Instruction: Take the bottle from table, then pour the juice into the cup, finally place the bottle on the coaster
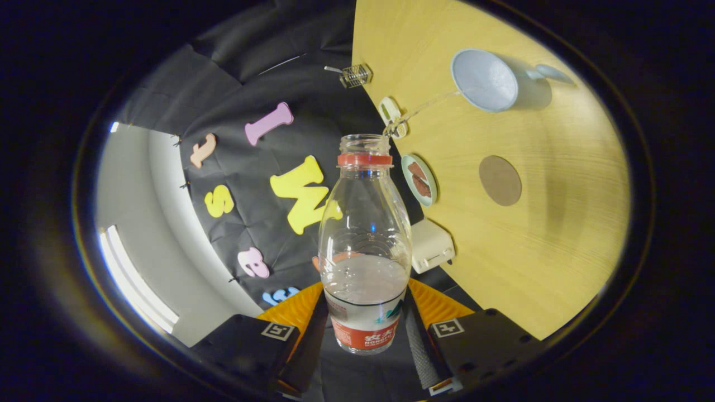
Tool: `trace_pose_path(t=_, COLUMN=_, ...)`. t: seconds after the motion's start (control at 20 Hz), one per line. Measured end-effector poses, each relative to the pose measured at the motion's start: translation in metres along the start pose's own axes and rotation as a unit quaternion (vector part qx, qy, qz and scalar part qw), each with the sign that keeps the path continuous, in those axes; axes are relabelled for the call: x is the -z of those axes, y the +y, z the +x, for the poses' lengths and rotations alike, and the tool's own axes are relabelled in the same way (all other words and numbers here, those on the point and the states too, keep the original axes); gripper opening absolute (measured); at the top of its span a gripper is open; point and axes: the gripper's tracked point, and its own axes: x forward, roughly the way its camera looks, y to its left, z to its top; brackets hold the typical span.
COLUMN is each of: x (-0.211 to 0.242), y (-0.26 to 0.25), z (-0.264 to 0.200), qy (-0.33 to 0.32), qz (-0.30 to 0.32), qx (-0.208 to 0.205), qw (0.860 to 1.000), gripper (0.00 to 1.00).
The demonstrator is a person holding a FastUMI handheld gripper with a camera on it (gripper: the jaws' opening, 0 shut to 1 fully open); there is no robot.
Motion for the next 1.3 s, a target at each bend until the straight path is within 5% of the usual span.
trace_pose_path(t=1.3, x=-0.013, y=0.025, z=0.003, qy=-0.005, qz=0.075, qx=0.000, qw=0.997, gripper=0.74)
